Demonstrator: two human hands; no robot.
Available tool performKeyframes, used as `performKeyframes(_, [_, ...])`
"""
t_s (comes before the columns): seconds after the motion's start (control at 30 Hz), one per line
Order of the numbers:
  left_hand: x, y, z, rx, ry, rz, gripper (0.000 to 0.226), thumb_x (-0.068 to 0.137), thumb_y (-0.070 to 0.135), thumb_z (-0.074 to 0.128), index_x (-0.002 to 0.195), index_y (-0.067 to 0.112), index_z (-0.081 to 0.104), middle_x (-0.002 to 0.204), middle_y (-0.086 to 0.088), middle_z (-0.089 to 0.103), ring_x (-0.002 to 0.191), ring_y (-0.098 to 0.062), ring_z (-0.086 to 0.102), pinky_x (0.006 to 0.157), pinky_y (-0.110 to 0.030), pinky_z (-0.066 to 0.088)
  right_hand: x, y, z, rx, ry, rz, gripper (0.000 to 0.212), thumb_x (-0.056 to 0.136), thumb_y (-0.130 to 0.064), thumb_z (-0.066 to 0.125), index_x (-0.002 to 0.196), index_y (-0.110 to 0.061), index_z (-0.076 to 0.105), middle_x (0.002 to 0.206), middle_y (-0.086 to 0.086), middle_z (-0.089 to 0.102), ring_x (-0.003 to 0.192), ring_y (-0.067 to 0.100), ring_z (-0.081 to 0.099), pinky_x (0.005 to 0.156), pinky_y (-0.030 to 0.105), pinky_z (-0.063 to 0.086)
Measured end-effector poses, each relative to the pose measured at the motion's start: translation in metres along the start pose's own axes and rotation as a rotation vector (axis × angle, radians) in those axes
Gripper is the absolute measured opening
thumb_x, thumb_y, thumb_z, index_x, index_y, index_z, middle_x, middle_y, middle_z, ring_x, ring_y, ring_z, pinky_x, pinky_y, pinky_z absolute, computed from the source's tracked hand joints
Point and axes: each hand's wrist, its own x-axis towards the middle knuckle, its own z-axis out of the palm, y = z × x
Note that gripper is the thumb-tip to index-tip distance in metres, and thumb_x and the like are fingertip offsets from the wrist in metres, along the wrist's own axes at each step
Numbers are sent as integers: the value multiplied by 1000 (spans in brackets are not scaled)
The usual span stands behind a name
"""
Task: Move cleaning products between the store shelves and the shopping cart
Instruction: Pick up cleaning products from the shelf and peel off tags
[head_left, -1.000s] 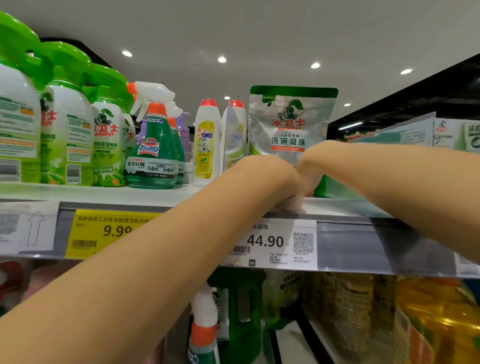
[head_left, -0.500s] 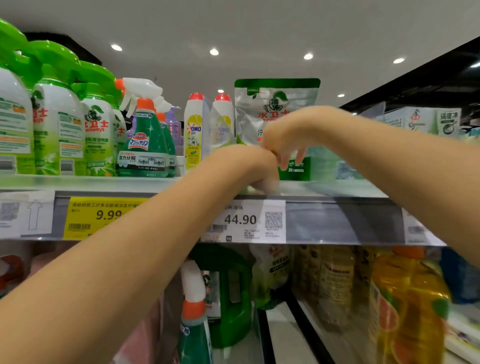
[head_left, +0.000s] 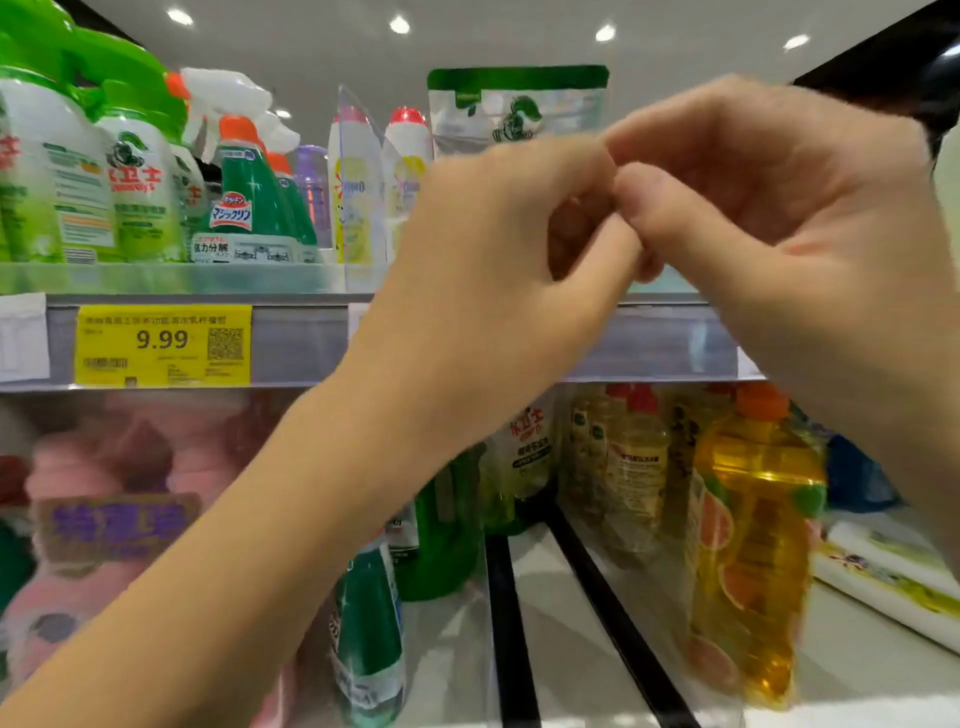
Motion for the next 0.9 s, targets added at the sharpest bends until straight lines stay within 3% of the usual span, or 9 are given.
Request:
performKeyframes(0.13, [-65, 6, 30, -27, -16, -119, 9, 89, 14, 61, 82, 16, 64, 69, 9, 59, 64, -6, 56, 59, -25, 47, -69, 7, 18, 155, 39, 125, 15, 92, -16, 64, 106, -15, 68, 97, 5, 68, 92, 24, 67, 78, 40, 56])
performKeyframes(0.23, [-108, 3, 59, -90, -113, -265, 8, 90, 19, 60, 86, 22, 66, 73, 12, 60, 69, -4, 57, 59, -20, 46, -119, 15, 35, 67, 45, 227, 18, 90, -24, 60, 104, -19, 70, 95, -9, 66, 93, 17, 65, 75, 25, 52])
performKeyframes(0.3, [-128, -1, 78, -124, -193, -379, 10, 90, 25, 57, 87, 24, 67, 75, 14, 60, 71, -3, 57, 59, -15, 43, -146, 22, 45, 73, 51, 339, 18, 91, -26, 60, 106, -22, 70, 98, -12, 66, 96, 14, 65, 76, 23, 52])
performKeyframes(0.4, [-149, -7, 102, -151, -274, -506, 14, 91, 30, 55, 86, 25, 67, 76, 13, 62, 75, -5, 60, 61, -21, 47, -180, 31, 55, 149, 50, 538, 22, 90, -23, 61, 110, -28, 69, 105, -15, 66, 103, 10, 65, 80, 22, 55])
performKeyframes(0.5, [-162, -13, 119, -115, -309, -576, 10, 92, 21, 59, 87, 25, 67, 77, 15, 64, 77, 0, 61, 64, -16, 48, -202, 33, 64, 215, 55, 679, 28, 89, -21, 57, 112, -34, 65, 113, -20, 63, 110, 5, 62, 86, 16, 51])
performKeyframes(0.57, [-169, -15, 126, -108, -310, -617, 13, 90, 14, 60, 89, 25, 67, 79, 16, 65, 77, 1, 62, 66, -12, 48, -213, 34, 71, 227, 47, 739, 30, 88, -22, 55, 114, -36, 62, 118, -25, 59, 114, 0, 58, 88, 11, 47])
performKeyframes(0.77, [-184, -15, 128, -104, -276, -720, 18, 89, 13, 58, 99, 25, 69, 89, 15, 67, 84, 0, 64, 75, -24, 54, -219, 36, 81, 368, -5, 850, 33, 93, -4, 58, 110, -32, 64, 114, -32, 56, 111, -11, 54, 85, 3, 42])
performKeyframes(0.9, [-190, -9, 107, -48, -135, -723, 16, 90, 22, 56, 97, 32, 67, 90, 19, 66, 87, 1, 63, 74, -18, 51, -208, 32, 91, 482, 24, 844, 38, 89, 1, 60, 97, -34, 72, 106, -21, 66, 103, -4, 62, 79, 5, 45])
